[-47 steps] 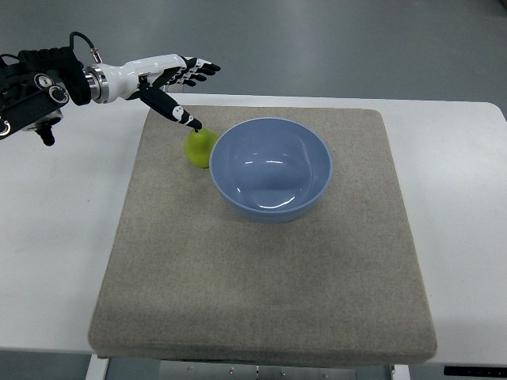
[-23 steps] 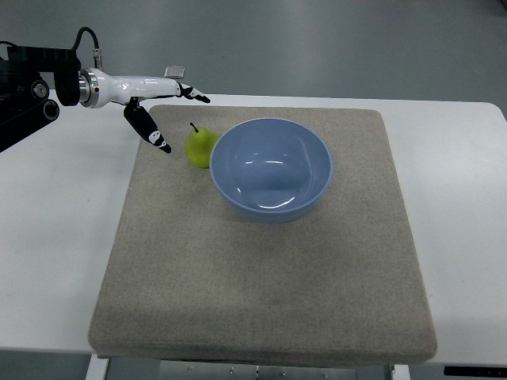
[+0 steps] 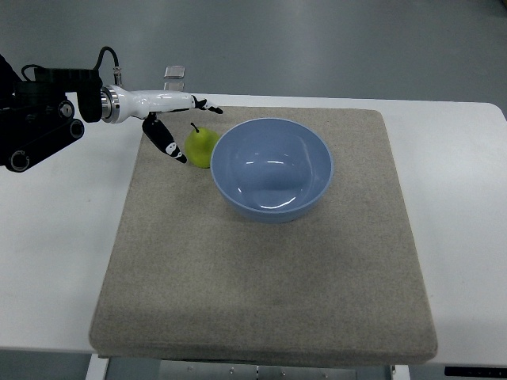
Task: Place pear in bowl with left hand
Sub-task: 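Lower the left hand around the pear beside the bowl, then close the left hand fingers around the green pear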
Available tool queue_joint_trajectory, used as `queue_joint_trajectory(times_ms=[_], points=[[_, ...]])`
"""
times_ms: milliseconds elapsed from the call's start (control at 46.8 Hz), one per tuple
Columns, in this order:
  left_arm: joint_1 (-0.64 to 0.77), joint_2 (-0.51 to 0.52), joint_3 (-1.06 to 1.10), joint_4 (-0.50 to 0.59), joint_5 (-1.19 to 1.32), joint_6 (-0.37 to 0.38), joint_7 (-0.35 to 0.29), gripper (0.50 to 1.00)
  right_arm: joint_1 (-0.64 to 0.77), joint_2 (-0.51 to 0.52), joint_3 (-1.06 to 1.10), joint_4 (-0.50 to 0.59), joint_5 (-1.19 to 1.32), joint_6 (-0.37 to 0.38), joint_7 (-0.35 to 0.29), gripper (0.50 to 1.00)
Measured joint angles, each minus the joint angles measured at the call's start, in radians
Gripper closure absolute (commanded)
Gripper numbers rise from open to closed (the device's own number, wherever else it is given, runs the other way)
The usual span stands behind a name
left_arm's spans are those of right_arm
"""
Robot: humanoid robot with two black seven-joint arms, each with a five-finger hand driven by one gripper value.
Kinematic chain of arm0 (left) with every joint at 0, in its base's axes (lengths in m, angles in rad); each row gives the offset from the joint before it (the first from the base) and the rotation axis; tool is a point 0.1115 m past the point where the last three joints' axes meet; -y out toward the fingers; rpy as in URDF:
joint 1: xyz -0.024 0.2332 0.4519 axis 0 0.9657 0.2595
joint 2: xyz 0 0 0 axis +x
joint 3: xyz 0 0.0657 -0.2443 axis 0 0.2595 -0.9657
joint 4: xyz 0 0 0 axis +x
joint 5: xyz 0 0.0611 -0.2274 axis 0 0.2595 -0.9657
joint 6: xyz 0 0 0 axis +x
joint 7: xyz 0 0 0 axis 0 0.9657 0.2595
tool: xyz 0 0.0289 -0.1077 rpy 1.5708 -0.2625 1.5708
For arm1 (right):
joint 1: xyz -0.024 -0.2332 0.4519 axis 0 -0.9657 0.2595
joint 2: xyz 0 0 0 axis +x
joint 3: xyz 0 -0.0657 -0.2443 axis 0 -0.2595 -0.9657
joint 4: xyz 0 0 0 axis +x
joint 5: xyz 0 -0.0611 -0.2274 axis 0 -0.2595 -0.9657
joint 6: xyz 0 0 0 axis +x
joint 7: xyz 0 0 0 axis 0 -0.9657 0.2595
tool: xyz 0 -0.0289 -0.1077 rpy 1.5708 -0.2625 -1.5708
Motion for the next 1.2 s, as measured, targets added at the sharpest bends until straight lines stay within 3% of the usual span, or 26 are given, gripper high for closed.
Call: queue_joint_trajectory(times_ms=[491, 748, 833, 918, 983, 1047, 1196], points=[[0.041, -0.014, -0.006, 0.002, -0.003, 0.003, -0.003, 0.531, 0.000, 0.000, 0.000, 0.000, 0.000, 0.001, 0.000, 0.574], [0.065, -0.015, -0.011, 0.006, -0.003, 0.023, -0.003, 0.609, 0.000, 0.000, 0.000, 0.000, 0.000, 0.000, 0.000, 0.574], [0.066, -0.015, -0.011, 0.007, -0.003, 0.045, -0.003, 0.658, 0.000, 0.000, 0.000, 0.000, 0.000, 0.000, 0.000, 0.574], [0.066, -0.017, -0.010, 0.007, -0.002, 0.050, -0.003, 0.750, 0.000, 0.000, 0.000, 0.000, 0.000, 0.000, 0.000, 0.574], [0.066, -0.017, -0.010, 0.007, -0.002, 0.051, -0.003, 0.898, 0.000, 0.000, 0.000, 0.000, 0.000, 0.000, 0.000, 0.574], [0.066, -0.017, -0.009, 0.008, 0.000, 0.051, -0.003, 1.000, 0.000, 0.000, 0.000, 0.000, 0.000, 0.000, 0.000, 0.574], [0.066, -0.017, -0.007, 0.008, 0.000, 0.050, -0.002, 1.000, 0.000, 0.000, 0.000, 0.000, 0.000, 0.000, 0.000, 0.574]])
